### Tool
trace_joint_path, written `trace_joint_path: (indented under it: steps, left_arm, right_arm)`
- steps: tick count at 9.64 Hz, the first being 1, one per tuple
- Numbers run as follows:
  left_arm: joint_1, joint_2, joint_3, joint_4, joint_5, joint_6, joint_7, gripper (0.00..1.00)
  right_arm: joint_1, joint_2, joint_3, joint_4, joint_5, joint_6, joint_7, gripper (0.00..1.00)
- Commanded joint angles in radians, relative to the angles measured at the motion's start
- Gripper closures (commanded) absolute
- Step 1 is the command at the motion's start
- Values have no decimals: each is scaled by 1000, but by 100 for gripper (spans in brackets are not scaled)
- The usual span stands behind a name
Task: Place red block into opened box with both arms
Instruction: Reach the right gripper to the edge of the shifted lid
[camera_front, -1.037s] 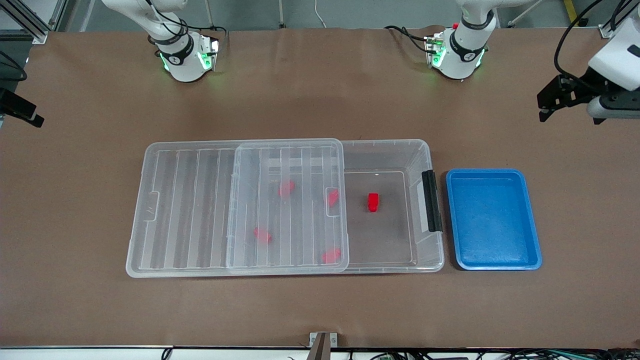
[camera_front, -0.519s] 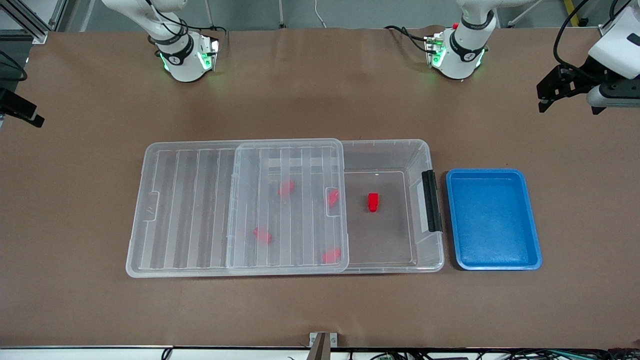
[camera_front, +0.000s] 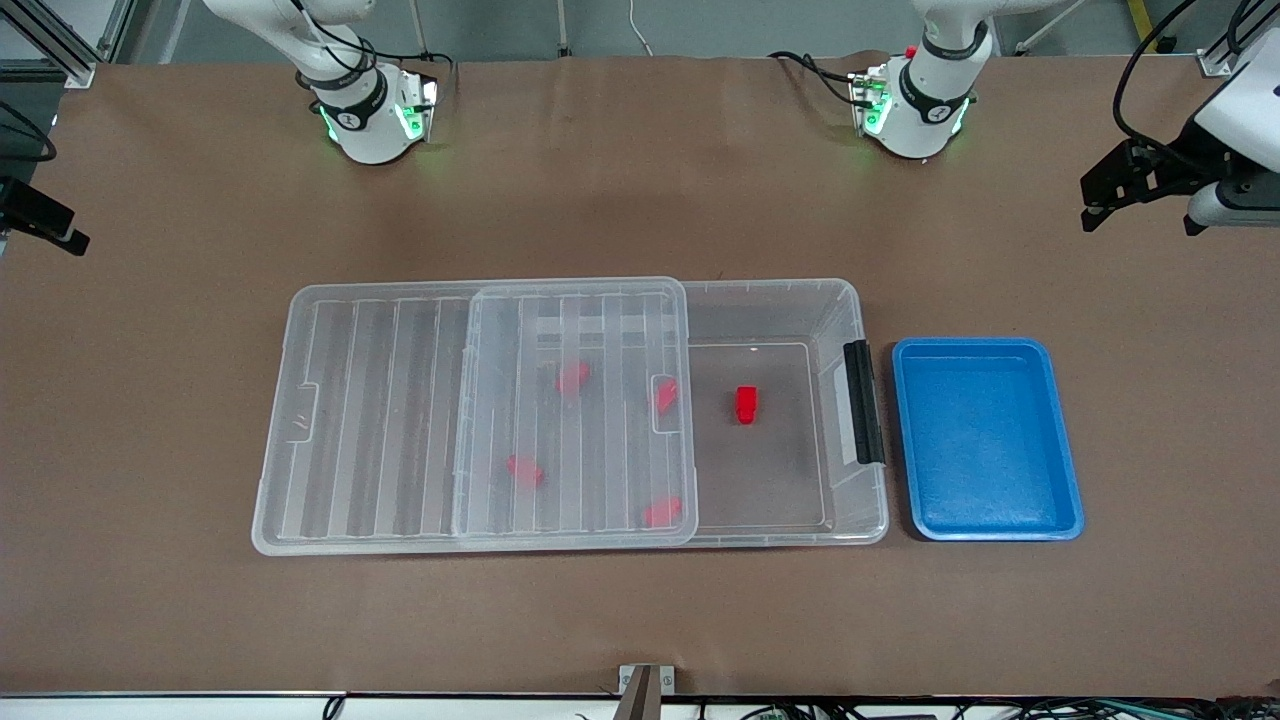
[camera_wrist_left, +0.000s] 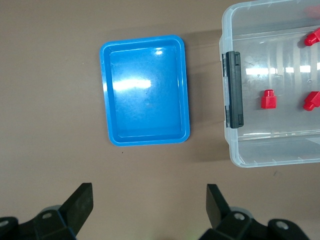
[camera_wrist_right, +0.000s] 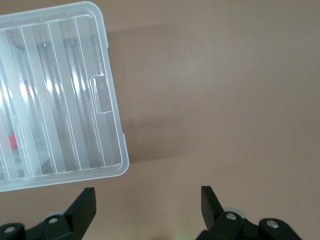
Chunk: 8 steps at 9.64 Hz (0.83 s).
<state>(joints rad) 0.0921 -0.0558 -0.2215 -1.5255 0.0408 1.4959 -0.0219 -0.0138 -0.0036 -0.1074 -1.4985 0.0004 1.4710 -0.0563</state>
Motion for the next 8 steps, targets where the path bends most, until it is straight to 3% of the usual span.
trace_joint_path:
  steps: [1,2,3,5,8]
  left_arm:
    - [17,7,-2,-27,-18,7,3,0]
    - [17,5,-2,-27,-18,7,10,0]
    - [17,5,-2,-27,-18,7,13,0]
    - [17,7,-2,-28,-16,7,14,0]
    - [18,7,-2,-30,-16,4,14,0]
  right_arm:
    - [-26,95,9,-25,16,92,-177,68]
    - [-35,143,9,-41,18,127,-235,90]
    - [-31,192,9,-67,23,178,-249,99]
    - [-23,284,9,-153,77,327,-330,100]
    - [23,310,11,-267,101,463,-352,100]
